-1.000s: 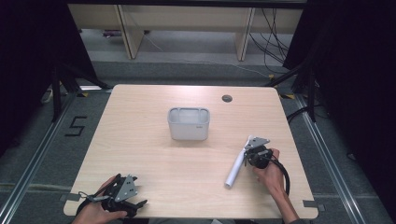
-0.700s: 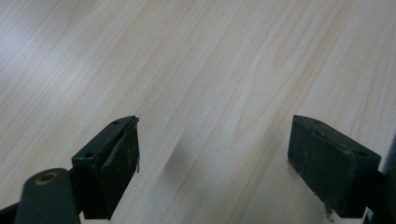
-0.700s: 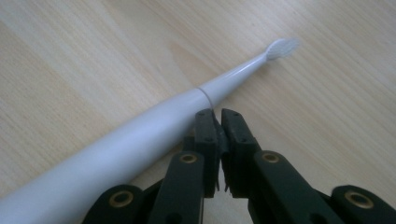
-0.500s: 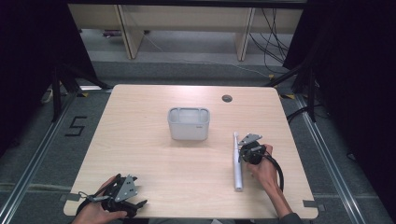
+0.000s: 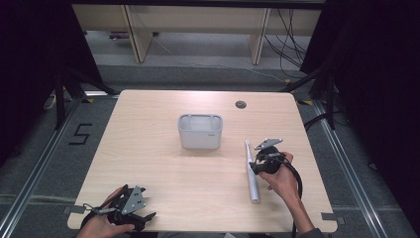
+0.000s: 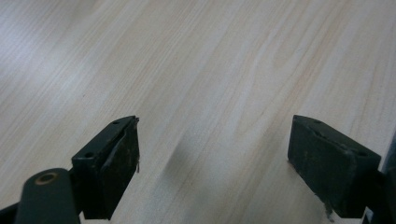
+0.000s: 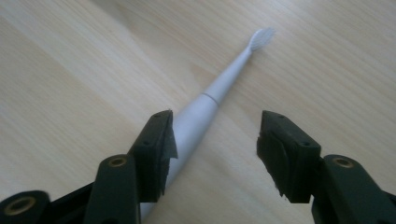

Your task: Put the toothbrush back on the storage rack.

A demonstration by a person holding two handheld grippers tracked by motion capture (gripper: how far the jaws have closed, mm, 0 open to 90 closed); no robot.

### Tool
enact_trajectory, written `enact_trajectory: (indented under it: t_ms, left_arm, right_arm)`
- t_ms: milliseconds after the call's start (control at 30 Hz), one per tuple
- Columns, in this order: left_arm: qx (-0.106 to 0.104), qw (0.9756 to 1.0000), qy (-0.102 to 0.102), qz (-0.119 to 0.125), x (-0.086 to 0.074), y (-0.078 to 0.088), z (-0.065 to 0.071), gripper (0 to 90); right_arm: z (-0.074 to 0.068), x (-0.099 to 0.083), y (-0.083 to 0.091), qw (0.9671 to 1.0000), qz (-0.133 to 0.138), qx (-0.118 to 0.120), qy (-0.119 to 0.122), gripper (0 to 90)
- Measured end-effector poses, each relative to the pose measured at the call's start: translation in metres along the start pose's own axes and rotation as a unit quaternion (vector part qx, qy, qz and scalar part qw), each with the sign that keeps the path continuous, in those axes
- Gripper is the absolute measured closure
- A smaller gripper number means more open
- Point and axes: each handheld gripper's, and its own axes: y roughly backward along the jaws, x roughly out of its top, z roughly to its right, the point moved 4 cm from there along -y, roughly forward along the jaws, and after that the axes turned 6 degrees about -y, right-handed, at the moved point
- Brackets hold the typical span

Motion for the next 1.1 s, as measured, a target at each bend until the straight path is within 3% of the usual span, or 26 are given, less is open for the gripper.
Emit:
enact_trajectory:
  t_ms: [67, 100, 200, 300, 400, 733, 767, 833, 933, 967, 1000, 1033, 1100]
  left_arm:
    - [0.0, 1.0, -0.001, 0.0, 0.0, 0.0, 0.0, 16.4]
    - [-0.015, 0.9998, -0.003, -0.011, 0.0, 0.002, 0.0, 16.4]
    - [-0.001, 1.0, 0.0, 0.0, 0.0, 0.0, 0.0, 16.4]
    - [0.0, 1.0, 0.0, 0.001, 0.0, 0.0, 0.0, 16.4]
    - [0.009, 0.9999, -0.001, -0.006, 0.0, 0.001, 0.0, 16.4]
    - [0.0, 1.0, 0.0, 0.0, 0.0, 0.0, 0.0, 16.4]
    - [-0.015, 0.9998, -0.002, -0.011, 0.0, 0.002, 0.0, 16.4]
    - [0.001, 1.0, 0.0, 0.001, 0.0, 0.0, 0.0, 16.4]
    - [0.001, 1.0, 0.001, 0.001, 0.0, 0.0, 0.0, 16.4]
    - [0.0, 1.0, 0.0, 0.001, 0.0, 0.0, 0.0, 16.4]
    - [-0.014, 0.9999, -0.002, -0.01, 0.0, 0.002, -0.001, 16.4]
    - [0.003, 1.0, 0.001, -0.003, 0.0, 0.0, -0.001, 16.4]
    - [0.002, 1.0, 0.0, -0.004, 0.0, 0.001, -0.001, 16.4]
  right_arm:
    - [-0.005, 0.001, 0.002, 0.9999, -0.007, 0.007, -0.006, 38.3]
    - [-0.007, 0.0, 0.002, 0.9997, -0.019, 0.011, -0.011, 37.2]
    - [-0.016, 0.0, 0.002, 0.9991, -0.037, 0.019, -0.011, 35.1]
    - [-0.018, -0.002, 0.0, 0.9986, -0.047, 0.023, -0.007, 35.2]
    - [-0.016, -0.005, -0.002, 0.9978, -0.061, 0.024, -0.01, 37.5]
    - [-0.016, -0.009, -0.01, 0.9959, -0.082, 0.034, -0.013, 42.4]
    - [-0.016, -0.01, -0.011, 0.9958, -0.084, 0.035, -0.013, 43.1]
    - [-0.017, -0.01, -0.012, 0.9953, -0.088, 0.038, -0.014, 45.2]
    - [-0.017, -0.012, -0.014, 0.9943, -0.096, 0.04, -0.023, 48.5]
    - [-0.016, -0.012, -0.014, 0.9946, -0.096, 0.039, -0.015, 48.7]
    - [-0.017, -0.012, -0.014, 0.9938, -0.1, 0.042, -0.023, 49.7]
    - [-0.016, -0.013, -0.014, 0.9936, -0.101, 0.046, -0.022, 51.0]
    - [-0.013, -0.013, -0.015, 0.9934, -0.102, 0.051, -0.011, 53.2]
